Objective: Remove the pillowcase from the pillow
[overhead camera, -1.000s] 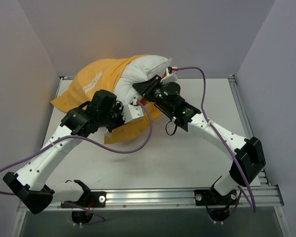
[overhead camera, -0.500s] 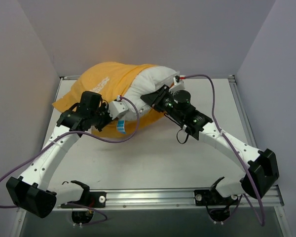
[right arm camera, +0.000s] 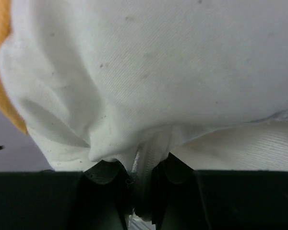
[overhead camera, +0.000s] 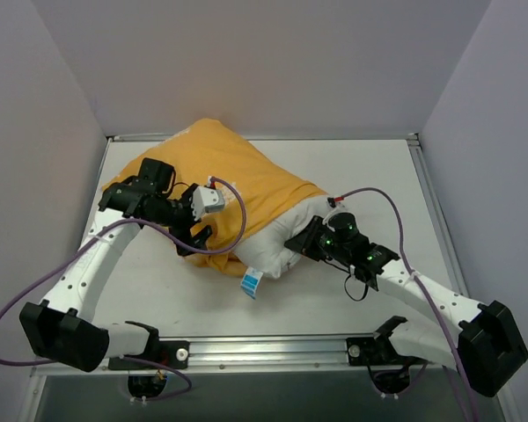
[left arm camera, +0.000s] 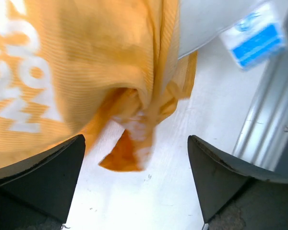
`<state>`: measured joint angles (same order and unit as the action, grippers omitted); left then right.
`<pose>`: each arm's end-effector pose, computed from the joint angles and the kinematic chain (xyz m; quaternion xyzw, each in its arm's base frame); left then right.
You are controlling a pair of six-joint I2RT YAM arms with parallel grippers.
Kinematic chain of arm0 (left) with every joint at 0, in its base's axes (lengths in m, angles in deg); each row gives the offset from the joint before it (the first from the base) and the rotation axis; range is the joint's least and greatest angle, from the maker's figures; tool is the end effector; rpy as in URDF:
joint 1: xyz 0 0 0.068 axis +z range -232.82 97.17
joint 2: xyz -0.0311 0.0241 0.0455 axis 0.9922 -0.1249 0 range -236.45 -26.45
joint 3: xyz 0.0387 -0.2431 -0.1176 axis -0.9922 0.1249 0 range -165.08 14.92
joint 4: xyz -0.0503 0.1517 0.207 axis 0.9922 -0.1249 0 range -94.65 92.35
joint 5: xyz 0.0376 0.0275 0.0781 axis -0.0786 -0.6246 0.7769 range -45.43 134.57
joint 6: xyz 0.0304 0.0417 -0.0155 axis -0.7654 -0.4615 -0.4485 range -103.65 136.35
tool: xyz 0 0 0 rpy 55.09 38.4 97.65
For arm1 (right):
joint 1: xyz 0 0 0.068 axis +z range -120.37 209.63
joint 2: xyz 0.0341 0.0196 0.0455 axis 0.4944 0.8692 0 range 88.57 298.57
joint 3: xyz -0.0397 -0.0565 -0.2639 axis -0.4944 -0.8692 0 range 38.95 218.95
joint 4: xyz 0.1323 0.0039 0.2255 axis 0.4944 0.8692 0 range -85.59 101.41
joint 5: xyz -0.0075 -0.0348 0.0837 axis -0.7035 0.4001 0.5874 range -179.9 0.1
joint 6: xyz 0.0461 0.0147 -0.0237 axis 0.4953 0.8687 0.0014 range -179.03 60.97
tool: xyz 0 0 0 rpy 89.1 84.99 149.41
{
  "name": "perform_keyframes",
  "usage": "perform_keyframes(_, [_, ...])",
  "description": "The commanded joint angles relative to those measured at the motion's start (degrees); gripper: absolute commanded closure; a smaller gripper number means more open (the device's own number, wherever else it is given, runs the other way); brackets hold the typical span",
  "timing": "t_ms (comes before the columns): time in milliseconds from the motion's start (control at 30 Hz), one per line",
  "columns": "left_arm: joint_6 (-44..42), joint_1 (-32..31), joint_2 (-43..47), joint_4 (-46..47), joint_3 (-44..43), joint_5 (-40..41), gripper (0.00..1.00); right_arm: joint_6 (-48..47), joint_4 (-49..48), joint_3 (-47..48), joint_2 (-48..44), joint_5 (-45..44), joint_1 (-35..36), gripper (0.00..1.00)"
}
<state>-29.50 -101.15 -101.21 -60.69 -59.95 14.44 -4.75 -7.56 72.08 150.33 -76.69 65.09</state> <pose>0.2254 -0.0933 0.3354 0.5502 0.7631 -0.1917 0.2796 0.1932 0.1475 0.2502 0.0626 0.7973 0.4839 0.3553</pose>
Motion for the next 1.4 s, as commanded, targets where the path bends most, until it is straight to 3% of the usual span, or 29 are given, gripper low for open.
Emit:
perform_keyframes(0, [-5.8,1.9,1.9,-12.2,-8.0,-13.4,0.0,-4.4,0.5,0.0,-1.5,5.2,-3.0,1.0])
perform_keyframes(33, [-0.5,2.8,1.8,-9.2,-8.2,-12.4,0.06,-6.3,1.4,-0.2,-1.8,5.7,-4.2,1.0])
perform_keyframes(100, [6.5,6.9,0.2,-5.1,-8.2,-9.4,0.06,-8.2,4.1,-0.7,-2.6,7.7,-8.2,1.0])
perform_keyframes(233, [26.6,13.8,-3.5,5.3,-6.3,4.6,0.06,-14.8,9.0,-1.5,-2.9,11.1,-16.4,1.0])
perform_keyframes(333, [30.9,20.6,-4.5,12.3,-1.8,9.7,0.06,-20.8,11.8,-1.0,-1.7,13.6,-24.0,1.0])
perform_keyframes(433, [29.2,22.5,-4.8,19.4,3.8,23.8,0.06,-26.2,15.1,0.7,1.1,15.8,-30.9,1.0])
perform_keyframes(633, [22.6,22.6,-11.4,30.9,10.6,35.3,0.06,-32.5,15.0,5.1,7.6,16.5,-35.2,1.0])
perform_keyframes(800, [17.3,23.3,-20.5,31.8,8.5,36.6,0.06,-33.8,14.3,9.8,13.0,18.0,-38.1,1.0])
perform_keyframes(1067, [16.3,25.1,-31.6,30.9,7.3,31.0,0.06,-34.7,14.9,12.6,16.0,17.3,-39.5,1.0])
perform_keyframes(1167, [16.4,25.3,-33.1,30.2,7.1,28.4,0.0,-34.6,15.0,12.7,15.9,17.3,-40.0,1.0])
perform_keyframes(1200, [16.6,25.4,-33.1,30.8,7.5,29.0,0.27,-34.4,14.9,12.7,15.8,17.4,-40.1,1.0])
perform_keyframes(1300, [16.3,27.0,-32.0,32.5,8.8,27.7,0.77,-34.2,14.8,12.6,15.1,17.5,-40.6,1.0])
perform_keyframes(1333, [16.4,27.8,-31.3,32.5,9.0,27.8,0.98,-34.1,14.7,12.7,15.1,17.4,-41.2,1.0])
perform_keyframes(1367, [16.1,28.2,-30.8,32.6,9.6,27.8,0.98,-34.0,14.7,12.6,14.7,17.4,-41.6,1.0])
